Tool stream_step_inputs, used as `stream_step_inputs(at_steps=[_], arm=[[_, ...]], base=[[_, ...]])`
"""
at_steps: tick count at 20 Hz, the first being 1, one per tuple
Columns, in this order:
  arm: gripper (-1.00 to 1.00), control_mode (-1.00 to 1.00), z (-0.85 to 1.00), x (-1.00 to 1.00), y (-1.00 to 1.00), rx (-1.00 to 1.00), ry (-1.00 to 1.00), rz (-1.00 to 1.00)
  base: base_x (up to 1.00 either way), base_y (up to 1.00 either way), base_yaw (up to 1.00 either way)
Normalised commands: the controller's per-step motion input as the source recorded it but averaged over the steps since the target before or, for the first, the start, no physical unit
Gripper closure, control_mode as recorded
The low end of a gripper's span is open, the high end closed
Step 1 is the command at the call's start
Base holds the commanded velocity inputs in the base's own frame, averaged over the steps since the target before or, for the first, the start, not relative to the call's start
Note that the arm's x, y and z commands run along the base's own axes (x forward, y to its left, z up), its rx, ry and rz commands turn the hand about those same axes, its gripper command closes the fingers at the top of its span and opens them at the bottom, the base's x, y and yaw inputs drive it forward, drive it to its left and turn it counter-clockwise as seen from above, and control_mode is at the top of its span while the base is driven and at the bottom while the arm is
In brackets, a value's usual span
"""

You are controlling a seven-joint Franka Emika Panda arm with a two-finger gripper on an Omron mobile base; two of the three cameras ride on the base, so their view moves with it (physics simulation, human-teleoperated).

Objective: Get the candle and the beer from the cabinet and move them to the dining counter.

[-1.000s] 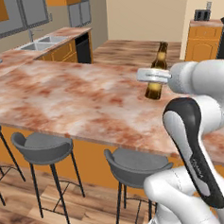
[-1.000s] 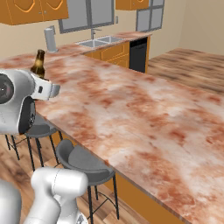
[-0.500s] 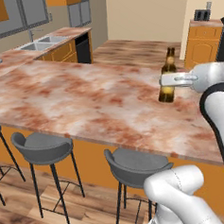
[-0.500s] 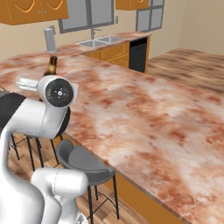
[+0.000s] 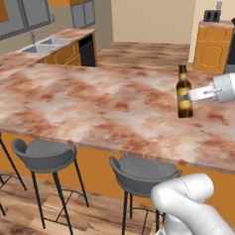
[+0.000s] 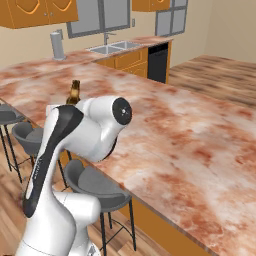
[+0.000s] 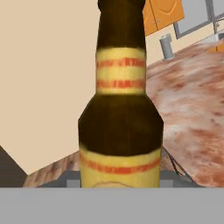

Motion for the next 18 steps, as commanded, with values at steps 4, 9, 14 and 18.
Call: stream_step_inputs(at_steps=[4,9,14,18], arm=[[1.0,-1.0,-0.33,0.36,-0.3,0.0,0.1,0.09],[1.0,-1.0,-0.35,0.41,-0.3,0.0,0.03,0.07],[1.0,-1.0,-0.57,0.2,-0.17,0.01,-0.1,0.0],[1.0,-1.0,-0.61,0.1,-0.06,0.0,-0.29,0.01]], base=[[0.0,0.0,0.0],[0.0,0.0,0.0],[0.0,0.0,0.0],[0.0,0.0,0.0]])
